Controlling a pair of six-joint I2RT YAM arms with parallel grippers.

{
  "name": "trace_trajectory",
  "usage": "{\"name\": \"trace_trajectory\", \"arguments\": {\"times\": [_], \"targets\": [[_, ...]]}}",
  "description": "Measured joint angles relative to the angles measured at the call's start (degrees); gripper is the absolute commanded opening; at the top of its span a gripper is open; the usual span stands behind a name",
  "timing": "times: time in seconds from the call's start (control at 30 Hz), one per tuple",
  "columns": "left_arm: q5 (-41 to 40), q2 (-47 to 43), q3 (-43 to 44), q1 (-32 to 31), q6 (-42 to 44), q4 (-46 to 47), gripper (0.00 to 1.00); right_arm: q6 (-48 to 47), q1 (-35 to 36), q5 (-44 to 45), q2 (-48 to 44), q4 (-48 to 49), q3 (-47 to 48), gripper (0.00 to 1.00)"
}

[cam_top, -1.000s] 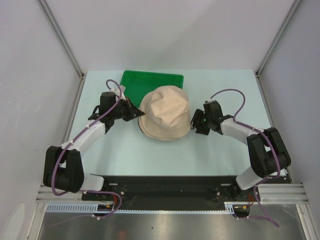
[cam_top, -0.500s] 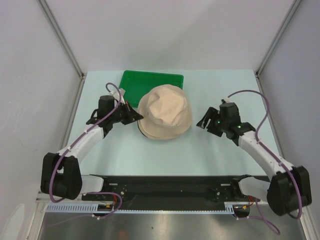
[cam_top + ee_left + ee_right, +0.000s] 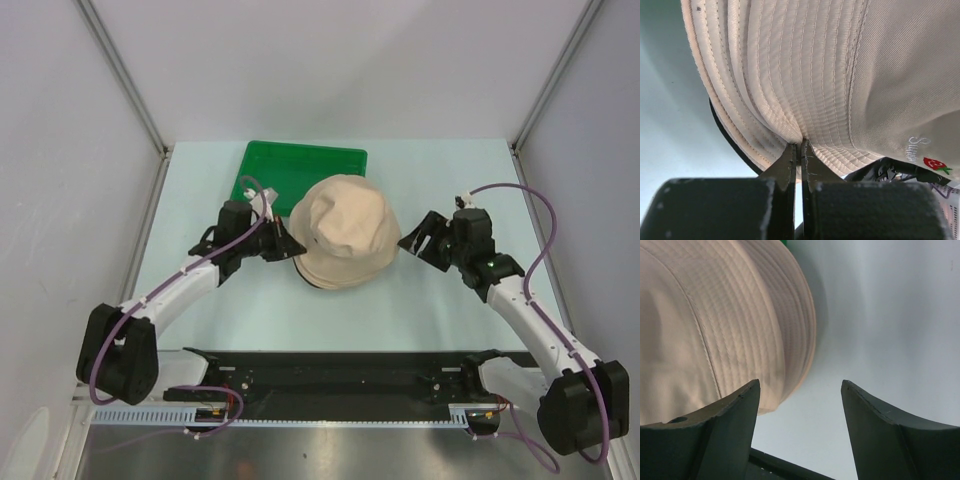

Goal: Stack the hats

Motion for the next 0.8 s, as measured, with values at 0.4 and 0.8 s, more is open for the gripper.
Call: {"name": "trace_trajectory", "arguments": {"times": [0.4,0.8], "targets": [[-4.2,-10.4,-2.6,-1.0,2.0,-9.6,1.00,0.2,-1.1,0.2,-4.4,1.6,-1.5,0.71],[-16.9,-15.6,3.2,20.0,5.3,-20.1,1.00,-3.4,-5.5,13.4,-15.1,-2.8,-2.8,0.72]]}}
